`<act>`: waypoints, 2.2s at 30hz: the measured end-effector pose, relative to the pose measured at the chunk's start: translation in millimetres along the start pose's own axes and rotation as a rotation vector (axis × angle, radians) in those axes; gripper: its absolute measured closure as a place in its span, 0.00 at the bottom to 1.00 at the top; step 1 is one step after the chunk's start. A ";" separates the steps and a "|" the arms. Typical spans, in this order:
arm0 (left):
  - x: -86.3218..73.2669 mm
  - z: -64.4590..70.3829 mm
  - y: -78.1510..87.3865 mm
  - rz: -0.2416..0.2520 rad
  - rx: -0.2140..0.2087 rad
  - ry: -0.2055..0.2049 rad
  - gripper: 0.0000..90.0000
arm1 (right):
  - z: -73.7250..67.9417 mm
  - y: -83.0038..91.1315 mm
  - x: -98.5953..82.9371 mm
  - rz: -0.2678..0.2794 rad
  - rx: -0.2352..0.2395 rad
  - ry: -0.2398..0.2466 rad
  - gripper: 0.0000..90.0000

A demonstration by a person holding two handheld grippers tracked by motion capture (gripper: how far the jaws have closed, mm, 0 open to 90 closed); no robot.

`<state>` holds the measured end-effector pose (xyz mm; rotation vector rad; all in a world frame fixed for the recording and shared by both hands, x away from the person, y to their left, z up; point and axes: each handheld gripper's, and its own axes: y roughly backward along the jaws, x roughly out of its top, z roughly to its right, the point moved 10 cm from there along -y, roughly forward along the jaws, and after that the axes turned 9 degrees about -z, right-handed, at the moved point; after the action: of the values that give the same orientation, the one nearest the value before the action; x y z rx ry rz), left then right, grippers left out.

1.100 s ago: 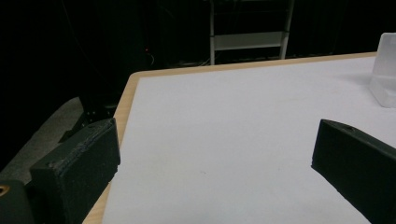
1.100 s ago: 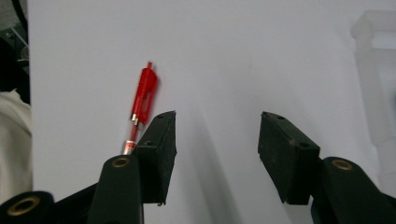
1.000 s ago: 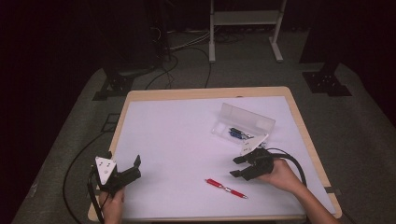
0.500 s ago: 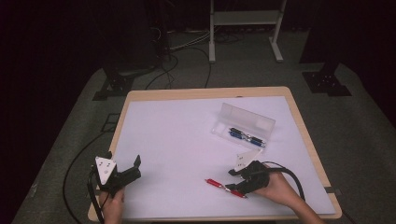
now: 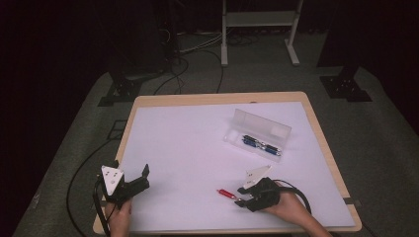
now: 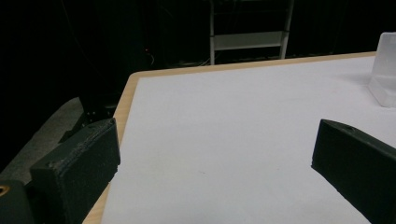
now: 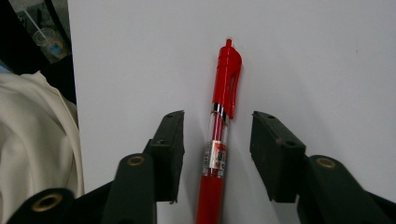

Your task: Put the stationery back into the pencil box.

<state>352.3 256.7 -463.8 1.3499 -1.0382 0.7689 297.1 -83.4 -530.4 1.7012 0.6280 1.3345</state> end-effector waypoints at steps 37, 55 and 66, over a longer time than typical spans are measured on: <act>0.6 -0.7 0.7 0.003 0.000 0.006 0.00 | -2.2 -8.4 -1.4 -0.042 -0.016 0.051 0.87; 2.0 -1.3 1.6 0.008 0.004 0.009 0.00 | 70.5 61.4 22.9 0.047 -0.126 -0.001 0.87; 1.2 -0.7 -0.3 0.006 -0.001 0.010 0.00 | 120.6 73.5 30.1 0.044 -0.170 -0.054 0.87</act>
<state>353.1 257.2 -462.8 1.3417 -1.0351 0.7789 411.7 -134.5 -458.9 1.6154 0.4357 1.3297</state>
